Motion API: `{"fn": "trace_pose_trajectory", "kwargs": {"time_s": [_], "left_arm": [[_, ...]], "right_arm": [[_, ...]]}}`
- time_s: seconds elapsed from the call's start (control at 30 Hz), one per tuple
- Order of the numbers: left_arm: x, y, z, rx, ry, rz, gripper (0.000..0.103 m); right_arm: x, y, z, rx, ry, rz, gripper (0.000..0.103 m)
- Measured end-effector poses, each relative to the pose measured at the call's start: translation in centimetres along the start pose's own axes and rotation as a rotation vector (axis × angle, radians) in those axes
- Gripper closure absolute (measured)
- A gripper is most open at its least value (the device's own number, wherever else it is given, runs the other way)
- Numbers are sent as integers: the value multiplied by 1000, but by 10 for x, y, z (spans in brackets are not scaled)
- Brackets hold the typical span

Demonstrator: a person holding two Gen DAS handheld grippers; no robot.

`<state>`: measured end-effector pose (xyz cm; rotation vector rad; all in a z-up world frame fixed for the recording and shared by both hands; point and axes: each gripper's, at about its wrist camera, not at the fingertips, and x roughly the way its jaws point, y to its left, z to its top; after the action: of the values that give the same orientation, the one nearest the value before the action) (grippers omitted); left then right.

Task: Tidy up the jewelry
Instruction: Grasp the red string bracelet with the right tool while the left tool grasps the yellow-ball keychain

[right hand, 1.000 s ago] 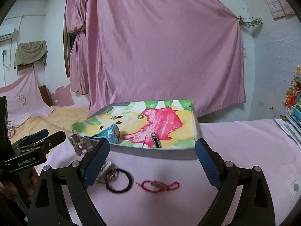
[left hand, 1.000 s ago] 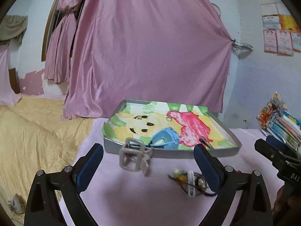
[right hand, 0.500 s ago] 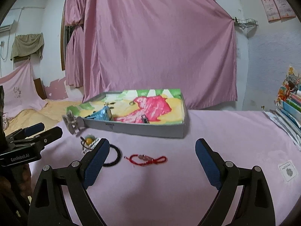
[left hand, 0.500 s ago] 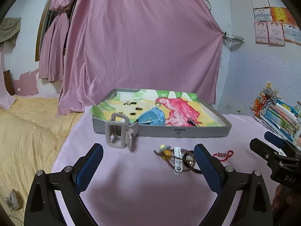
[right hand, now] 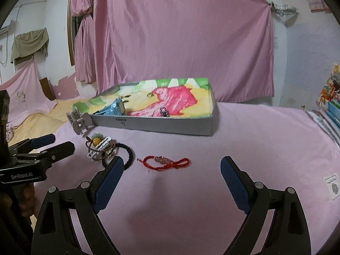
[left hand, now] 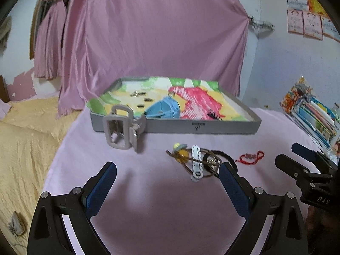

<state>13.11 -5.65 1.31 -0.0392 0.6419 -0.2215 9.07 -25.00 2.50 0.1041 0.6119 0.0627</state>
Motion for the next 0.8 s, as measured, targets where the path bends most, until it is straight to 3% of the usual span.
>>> {"fn": "trace_pose_trajectory", "kwargs": {"time_s": [0.3, 0.63, 0.8], "left_arm": [[25, 11, 12, -109, 122, -119, 6], [49, 20, 24, -185, 187, -130, 11], [62, 25, 29, -211, 213, -125, 17]], "right_arm": [[22, -12, 5, 82, 113, 43, 15], [47, -4, 11, 85, 223, 69, 42], [56, 1, 9, 88, 256, 96, 50]]}}
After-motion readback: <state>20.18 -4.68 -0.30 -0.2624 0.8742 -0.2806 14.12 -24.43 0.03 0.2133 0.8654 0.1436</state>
